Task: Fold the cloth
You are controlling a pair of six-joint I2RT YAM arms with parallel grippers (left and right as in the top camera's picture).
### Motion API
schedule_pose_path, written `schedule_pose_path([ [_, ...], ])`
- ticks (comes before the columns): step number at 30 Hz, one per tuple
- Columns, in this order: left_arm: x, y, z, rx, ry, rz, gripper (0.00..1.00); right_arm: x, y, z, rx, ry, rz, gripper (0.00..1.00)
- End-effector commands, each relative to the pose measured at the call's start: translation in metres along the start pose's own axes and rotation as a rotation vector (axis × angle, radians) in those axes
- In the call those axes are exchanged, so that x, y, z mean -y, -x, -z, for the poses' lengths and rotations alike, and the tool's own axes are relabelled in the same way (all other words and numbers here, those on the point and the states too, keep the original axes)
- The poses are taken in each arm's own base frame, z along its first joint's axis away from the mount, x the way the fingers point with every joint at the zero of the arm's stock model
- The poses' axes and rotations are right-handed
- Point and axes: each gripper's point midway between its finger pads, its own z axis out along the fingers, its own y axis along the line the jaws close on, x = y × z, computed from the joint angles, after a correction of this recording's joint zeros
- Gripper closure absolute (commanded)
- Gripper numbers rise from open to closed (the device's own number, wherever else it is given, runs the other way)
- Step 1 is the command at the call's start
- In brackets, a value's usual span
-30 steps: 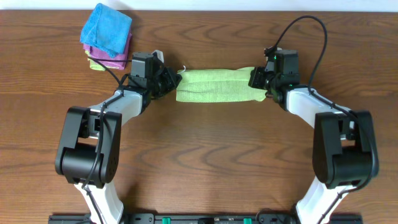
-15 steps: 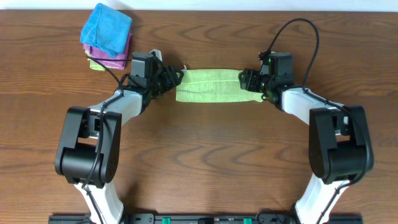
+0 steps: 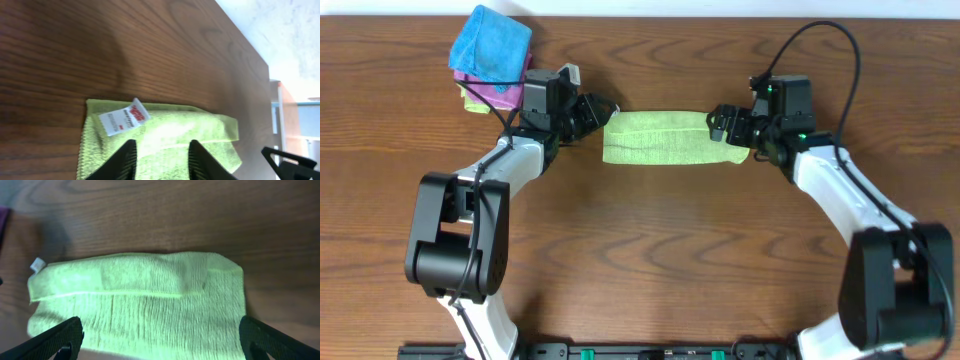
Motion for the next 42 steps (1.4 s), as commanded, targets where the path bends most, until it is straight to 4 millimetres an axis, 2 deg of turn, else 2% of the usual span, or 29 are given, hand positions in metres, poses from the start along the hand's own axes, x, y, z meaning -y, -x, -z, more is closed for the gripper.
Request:
schedule_pose_path([
  [1, 0.034, 0.012, 0.009, 0.014, -0.078, -0.06, 0.76, 0.004, 0.015, 0.022, 0.04, -0.017, -0.069, 0.01],
  [2, 0.038, 0.01, 0.007, 0.007, -0.083, -0.061, 0.77, 0.006, 0.014, 0.026, 0.032, -0.017, -0.108, 0.01],
  [5, 0.039, 0.001, 0.001, 0.004, -0.052, -0.065, 0.94, 0.011, 0.01, 0.032, -0.004, 0.02, -0.194, 0.01],
  [12, 0.025, -0.01, -0.009, 0.036, 0.106, -0.117, 0.94, 0.03, 0.003, 0.036, -0.039, 0.057, -0.302, 0.01],
  [18, 0.008, -0.017, -0.012, 0.055, 0.245, -0.203, 0.94, 0.037, -0.011, 0.025, -0.065, 0.061, -0.368, 0.01],
  [25, -0.012, -0.033, -0.027, 0.006, 0.28, -0.204, 0.94, 0.032, -0.02, 0.007, -0.104, 0.102, -0.394, 0.01],
  [34, -0.017, -0.035, -0.028, 0.001, 0.299, -0.203, 0.94, 0.042, -0.041, -0.016, -0.171, 0.065, -0.436, 0.01],
  [42, -0.035, -0.043, -0.037, -0.019, 0.333, -0.192, 0.94, 0.046, -0.042, -0.022, -0.168, 0.057, -0.435, 0.01],
])
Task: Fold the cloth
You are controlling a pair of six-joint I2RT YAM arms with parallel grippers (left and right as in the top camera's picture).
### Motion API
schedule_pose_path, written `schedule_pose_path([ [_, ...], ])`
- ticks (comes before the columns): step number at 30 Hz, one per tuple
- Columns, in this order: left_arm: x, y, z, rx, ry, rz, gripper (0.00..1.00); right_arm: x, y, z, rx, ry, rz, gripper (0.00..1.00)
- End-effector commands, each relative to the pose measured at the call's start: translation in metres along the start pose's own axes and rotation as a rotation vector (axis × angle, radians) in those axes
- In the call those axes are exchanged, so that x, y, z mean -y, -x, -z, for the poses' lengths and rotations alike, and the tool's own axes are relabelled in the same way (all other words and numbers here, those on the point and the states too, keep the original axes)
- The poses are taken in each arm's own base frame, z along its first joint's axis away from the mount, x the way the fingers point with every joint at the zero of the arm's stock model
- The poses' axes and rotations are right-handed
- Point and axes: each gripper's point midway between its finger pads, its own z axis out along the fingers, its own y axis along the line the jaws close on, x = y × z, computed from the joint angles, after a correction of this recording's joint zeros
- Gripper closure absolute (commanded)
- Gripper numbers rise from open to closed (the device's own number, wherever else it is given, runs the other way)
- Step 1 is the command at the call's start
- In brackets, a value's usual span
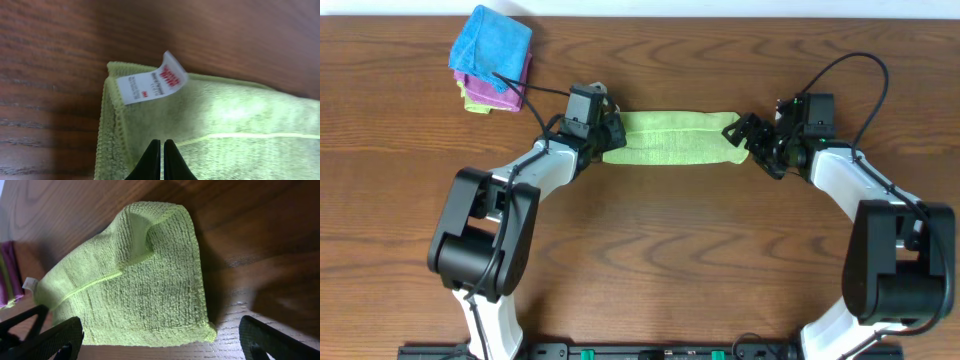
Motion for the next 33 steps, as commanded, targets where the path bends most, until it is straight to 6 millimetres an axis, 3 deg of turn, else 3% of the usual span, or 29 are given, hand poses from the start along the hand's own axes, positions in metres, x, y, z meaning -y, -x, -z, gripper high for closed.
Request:
schedule_pose_path([
  [1, -0.004, 0.002, -0.01, 0.005, 0.023, -0.02, 0.94, 0.0, -0.004, -0.003, -0.008, -0.001, -0.008, 0.01],
  [8, -0.007, 0.001, -0.013, 0.007, 0.037, -0.019, 0.94, 0.002, -0.004, -0.005, -0.005, -0.01, -0.007, 0.01],
  [18, -0.01, -0.002, -0.013, -0.006, 0.046, -0.016, 0.94, -0.002, -0.018, -0.035, -0.036, -0.007, -0.012, 0.01],
  [23, -0.008, -0.004, -0.013, -0.016, 0.035, -0.015, 0.94, 0.001, -0.018, -0.045, -0.017, -0.027, 0.006, 0.17],
  [30, -0.009, -0.006, -0.013, -0.021, 0.037, -0.014, 0.94, -0.004, -0.011, -0.055, 0.026, -0.019, 0.038, 0.13],
  [33, -0.01, -0.008, -0.012, -0.031, 0.042, -0.012, 0.94, -0.005, -0.013, -0.063, 0.031, -0.015, 0.05, 0.19],
])
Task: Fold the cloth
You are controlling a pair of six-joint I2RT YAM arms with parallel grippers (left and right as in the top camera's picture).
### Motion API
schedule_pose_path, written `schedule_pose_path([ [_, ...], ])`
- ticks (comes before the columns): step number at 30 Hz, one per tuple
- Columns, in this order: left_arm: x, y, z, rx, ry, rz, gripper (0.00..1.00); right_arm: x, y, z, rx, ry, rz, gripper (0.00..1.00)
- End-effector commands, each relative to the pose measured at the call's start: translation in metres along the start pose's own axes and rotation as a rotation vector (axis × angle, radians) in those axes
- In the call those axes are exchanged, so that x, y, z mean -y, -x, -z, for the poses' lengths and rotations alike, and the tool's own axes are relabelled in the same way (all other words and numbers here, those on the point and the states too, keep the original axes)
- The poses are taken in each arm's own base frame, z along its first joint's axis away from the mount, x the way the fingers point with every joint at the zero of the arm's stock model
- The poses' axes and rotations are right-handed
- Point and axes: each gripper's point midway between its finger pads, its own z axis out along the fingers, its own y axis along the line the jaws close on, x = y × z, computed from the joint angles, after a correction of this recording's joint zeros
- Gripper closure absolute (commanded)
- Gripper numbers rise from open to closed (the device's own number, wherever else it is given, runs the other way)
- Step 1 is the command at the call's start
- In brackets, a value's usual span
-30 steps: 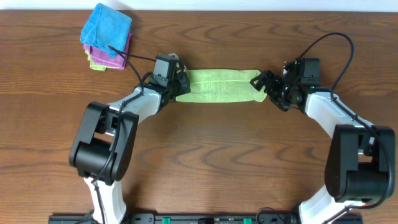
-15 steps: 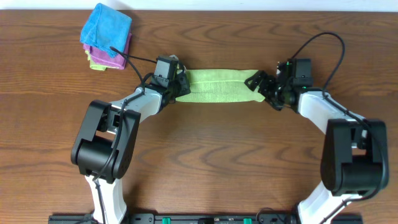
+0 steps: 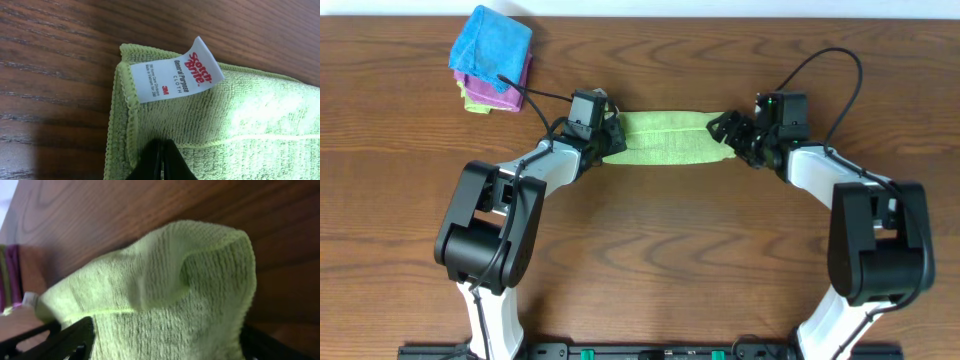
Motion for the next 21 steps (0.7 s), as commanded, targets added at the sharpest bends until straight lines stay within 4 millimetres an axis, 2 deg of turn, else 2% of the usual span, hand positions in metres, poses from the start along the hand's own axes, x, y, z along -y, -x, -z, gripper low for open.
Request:
schedule_pose_path([
  [1, 0.001, 0.002, -0.002, -0.006, 0.008, -0.017, 0.94, 0.017, -0.018, -0.02, -0.031, -0.063, -0.009, 0.19],
  [4, -0.001, -0.001, -0.002, -0.018, 0.015, -0.014, 0.94, 0.019, -0.015, -0.023, -0.006, -0.081, 0.003, 0.25],
  [12, -0.004, -0.005, -0.001, -0.035, 0.026, -0.011, 0.94, 0.012, 0.002, -0.024, 0.075, -0.066, 0.052, 0.93],
  [13, -0.004, -0.005, -0.001, -0.036, 0.027, -0.01, 0.94, 0.011, 0.004, -0.024, 0.079, -0.062, 0.063, 0.99],
  [17, -0.005, -0.005, -0.001, -0.035, 0.027, -0.009, 0.94, 0.0, 0.003, -0.02, 0.069, -0.024, 0.129, 0.99],
  [21, -0.005, -0.005, -0.001, -0.035, 0.027, -0.008, 0.94, -0.02, 0.008, -0.003, 0.08, 0.016, 0.19, 0.99],
])
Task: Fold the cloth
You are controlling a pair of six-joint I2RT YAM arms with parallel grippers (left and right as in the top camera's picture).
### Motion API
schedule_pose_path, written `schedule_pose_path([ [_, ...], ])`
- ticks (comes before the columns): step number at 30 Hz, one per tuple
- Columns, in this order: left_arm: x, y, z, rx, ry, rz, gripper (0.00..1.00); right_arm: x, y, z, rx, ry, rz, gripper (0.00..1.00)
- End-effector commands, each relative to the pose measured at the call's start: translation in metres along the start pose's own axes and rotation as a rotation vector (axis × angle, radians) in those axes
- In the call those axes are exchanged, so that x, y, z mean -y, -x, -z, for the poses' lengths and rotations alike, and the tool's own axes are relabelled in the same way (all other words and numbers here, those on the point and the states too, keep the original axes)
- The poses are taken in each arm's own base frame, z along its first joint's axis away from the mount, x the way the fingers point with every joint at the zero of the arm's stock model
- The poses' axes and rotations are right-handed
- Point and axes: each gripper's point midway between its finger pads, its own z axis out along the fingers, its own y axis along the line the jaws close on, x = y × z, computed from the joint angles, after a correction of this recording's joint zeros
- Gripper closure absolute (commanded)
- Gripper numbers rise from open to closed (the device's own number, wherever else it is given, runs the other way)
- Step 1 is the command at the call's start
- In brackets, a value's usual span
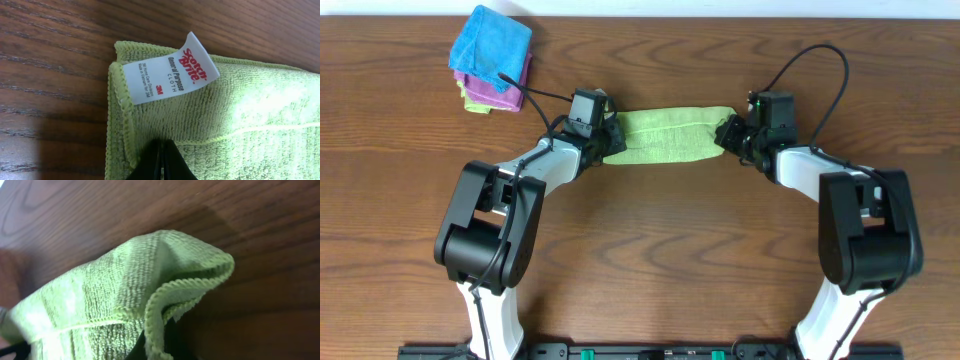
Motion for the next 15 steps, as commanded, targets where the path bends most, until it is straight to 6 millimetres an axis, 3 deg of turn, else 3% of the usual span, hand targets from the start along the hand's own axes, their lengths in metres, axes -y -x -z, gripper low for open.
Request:
schedule_pose_path([
  [1, -0.004, -0.003, -0.003, -0.013, 0.013, -0.013, 0.94, -0.026, 0.005, 0.02, 0.019, 0.05, 0.11, 0.99],
  [9, 0.0, 0.002, -0.002, -0.003, 0.007, -0.016, 0.94, -0.058, 0.012, 0.059, 0.071, 0.041, 0.289, 0.99],
  [15, 0.005, 0.01, 0.0, 0.012, -0.003, -0.02, 0.94, -0.087, 0.005, 0.066, 0.084, 0.085, 0.398, 0.99],
])
